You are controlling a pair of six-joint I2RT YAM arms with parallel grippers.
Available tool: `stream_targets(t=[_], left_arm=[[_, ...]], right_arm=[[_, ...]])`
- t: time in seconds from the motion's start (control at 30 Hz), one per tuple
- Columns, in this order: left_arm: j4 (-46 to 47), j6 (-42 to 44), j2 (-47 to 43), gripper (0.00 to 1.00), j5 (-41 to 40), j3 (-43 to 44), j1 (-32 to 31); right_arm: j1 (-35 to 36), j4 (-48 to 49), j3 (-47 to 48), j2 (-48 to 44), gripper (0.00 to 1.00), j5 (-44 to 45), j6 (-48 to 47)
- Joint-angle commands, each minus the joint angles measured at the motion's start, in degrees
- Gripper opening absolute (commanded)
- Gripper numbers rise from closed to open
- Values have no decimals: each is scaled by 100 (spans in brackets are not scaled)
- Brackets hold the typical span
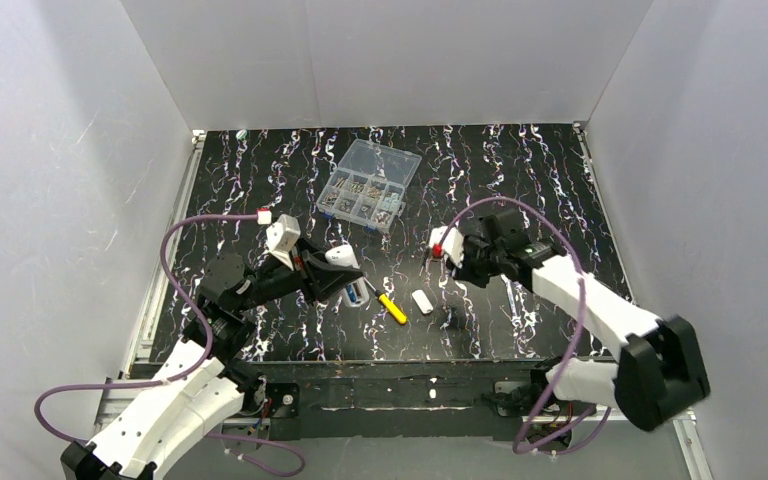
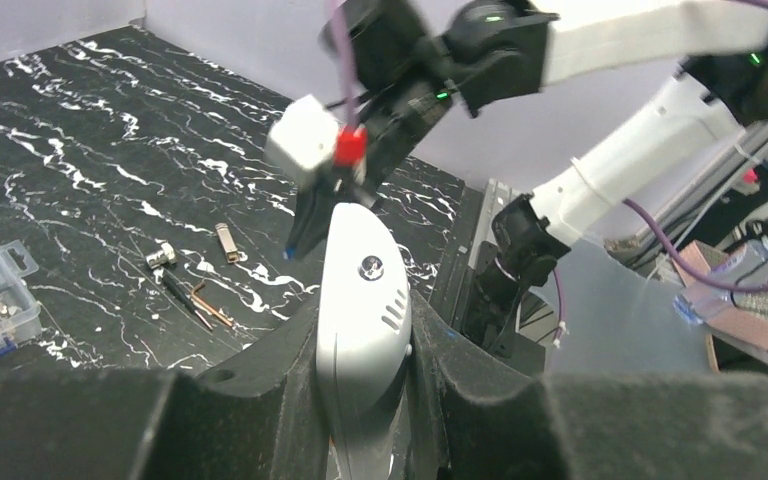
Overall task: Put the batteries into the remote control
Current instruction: Pick up the battery from the center of the board.
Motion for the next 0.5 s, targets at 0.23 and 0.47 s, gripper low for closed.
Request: stream_targets(t=[0.23, 0.47], left_arm=[[-57, -1806, 332, 0, -2158, 140, -39], [12, -3368, 901, 0, -2829, 152, -69]], right_arm=[[225, 3168, -476, -2522, 1, -761, 4083], [1389, 3209, -125, -2684, 1, 1080, 5407]])
